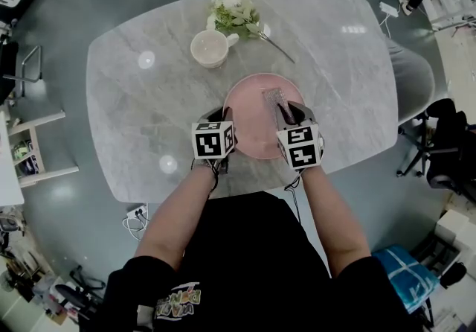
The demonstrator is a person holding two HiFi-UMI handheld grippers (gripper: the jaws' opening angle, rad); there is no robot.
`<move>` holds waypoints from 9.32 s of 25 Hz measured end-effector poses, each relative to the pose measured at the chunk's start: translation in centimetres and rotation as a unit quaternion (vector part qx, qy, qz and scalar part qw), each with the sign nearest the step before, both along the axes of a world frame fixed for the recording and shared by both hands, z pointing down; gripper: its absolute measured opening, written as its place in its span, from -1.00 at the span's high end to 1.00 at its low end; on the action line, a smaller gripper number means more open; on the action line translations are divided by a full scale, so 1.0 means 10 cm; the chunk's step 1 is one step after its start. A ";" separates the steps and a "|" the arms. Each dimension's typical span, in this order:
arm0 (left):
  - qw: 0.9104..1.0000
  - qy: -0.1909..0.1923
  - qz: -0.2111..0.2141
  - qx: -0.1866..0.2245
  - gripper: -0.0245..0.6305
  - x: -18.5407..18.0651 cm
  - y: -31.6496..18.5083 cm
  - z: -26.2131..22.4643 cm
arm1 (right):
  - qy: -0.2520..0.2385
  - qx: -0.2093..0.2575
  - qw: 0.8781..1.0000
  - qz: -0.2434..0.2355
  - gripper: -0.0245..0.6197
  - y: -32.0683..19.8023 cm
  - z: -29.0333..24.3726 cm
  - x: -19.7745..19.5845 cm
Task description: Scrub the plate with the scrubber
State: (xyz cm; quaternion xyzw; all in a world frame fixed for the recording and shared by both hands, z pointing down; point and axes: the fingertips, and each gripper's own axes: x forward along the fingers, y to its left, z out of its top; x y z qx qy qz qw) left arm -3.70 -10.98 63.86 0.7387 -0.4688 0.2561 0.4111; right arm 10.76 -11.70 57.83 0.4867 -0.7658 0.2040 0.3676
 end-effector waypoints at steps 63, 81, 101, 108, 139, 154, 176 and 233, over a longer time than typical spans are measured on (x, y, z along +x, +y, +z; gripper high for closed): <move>1.000 -0.001 -0.014 0.001 0.80 0.00 0.00 -0.01 | 0.072 0.011 0.996 -0.043 0.68 0.01 0.00 0.14; 1.000 -0.002 -0.029 0.003 0.80 0.00 0.00 -0.02 | -0.046 -0.054 0.993 -0.091 0.68 0.68 0.08 -0.72; 1.000 -0.001 -0.028 0.003 0.80 0.01 0.00 -0.02 | 0.175 0.013 0.969 -0.174 0.68 0.49 0.26 0.24; 1.000 -0.001 -0.026 0.002 0.80 0.01 0.00 -0.02 | 0.217 0.026 0.959 -0.179 0.68 0.31 0.24 0.40; 0.997 -0.029 0.018 0.072 0.67 0.01 -0.12 -0.21 | -0.052 0.024 0.998 0.024 0.69 -0.25 -0.08 0.66; 0.983 0.016 -0.007 0.185 0.87 0.14 0.32 -1.17 | -0.158 0.090 0.983 0.007 0.69 0.32 -0.91 0.64; 0.944 0.086 0.104 0.302 0.87 0.00 1.59 -2.55 | -0.219 0.154 0.963 0.018 0.70 1.63 -1.77 0.01; 0.918 0.149 0.231 0.287 0.87 -0.42 2.27 -2.50 | -0.183 0.184 0.956 0.136 0.70 2.79 -1.70 -0.67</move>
